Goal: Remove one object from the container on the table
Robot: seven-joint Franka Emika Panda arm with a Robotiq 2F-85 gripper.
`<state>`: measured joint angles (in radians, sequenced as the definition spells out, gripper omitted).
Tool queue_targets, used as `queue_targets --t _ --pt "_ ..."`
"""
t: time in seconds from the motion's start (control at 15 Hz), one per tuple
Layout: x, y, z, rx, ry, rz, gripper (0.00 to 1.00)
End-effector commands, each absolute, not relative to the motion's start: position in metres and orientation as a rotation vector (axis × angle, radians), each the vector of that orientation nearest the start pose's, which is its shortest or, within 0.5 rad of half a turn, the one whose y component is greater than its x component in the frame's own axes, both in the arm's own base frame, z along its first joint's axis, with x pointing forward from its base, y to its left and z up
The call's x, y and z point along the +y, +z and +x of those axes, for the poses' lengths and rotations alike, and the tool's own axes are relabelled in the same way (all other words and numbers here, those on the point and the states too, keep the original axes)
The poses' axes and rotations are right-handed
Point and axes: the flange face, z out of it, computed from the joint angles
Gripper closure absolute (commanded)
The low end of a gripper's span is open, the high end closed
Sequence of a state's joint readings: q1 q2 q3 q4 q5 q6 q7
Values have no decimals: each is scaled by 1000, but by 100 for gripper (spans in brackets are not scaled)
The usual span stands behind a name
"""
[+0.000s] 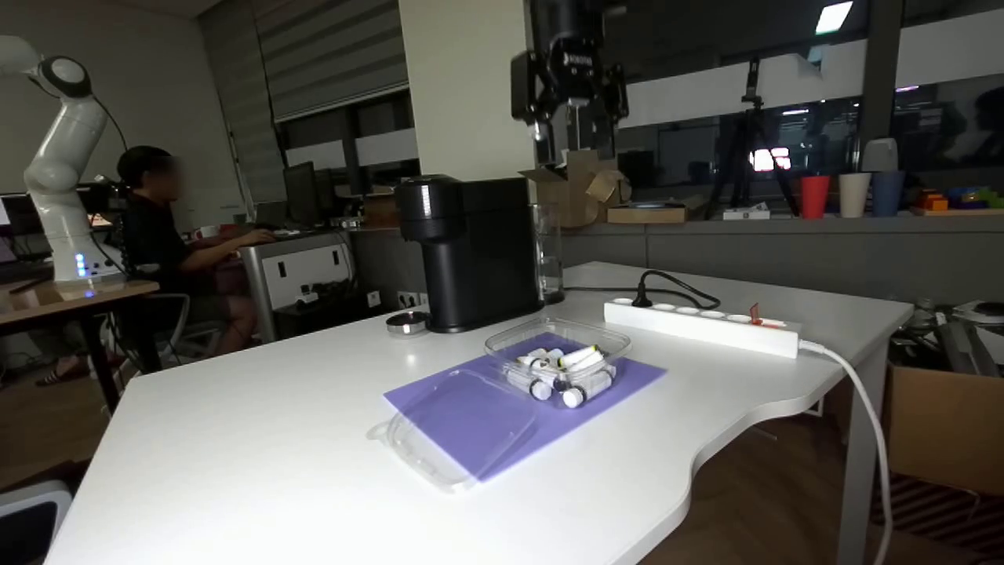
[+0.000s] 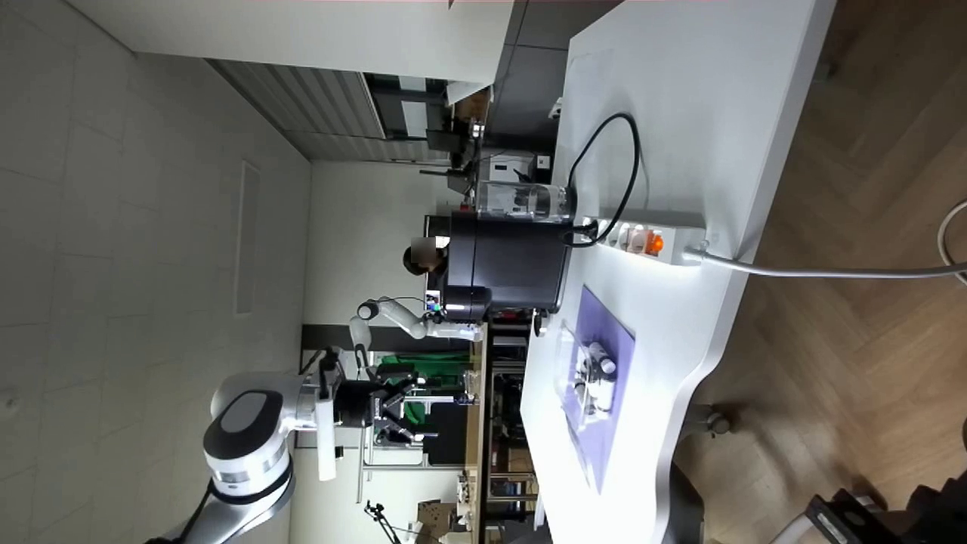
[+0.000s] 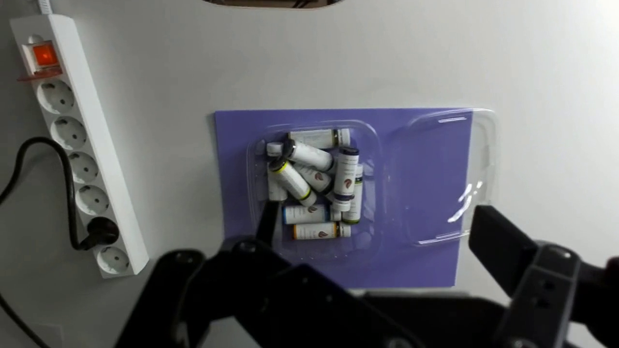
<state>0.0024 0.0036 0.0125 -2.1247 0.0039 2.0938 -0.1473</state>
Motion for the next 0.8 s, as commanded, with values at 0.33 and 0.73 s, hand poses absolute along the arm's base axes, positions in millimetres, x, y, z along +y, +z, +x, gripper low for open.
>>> queue_targets --t 0.33,0.73 --pt "-26 311 589 -329 191 -3153 0" --pt "-25 244 594 -295 236 -3214 0"
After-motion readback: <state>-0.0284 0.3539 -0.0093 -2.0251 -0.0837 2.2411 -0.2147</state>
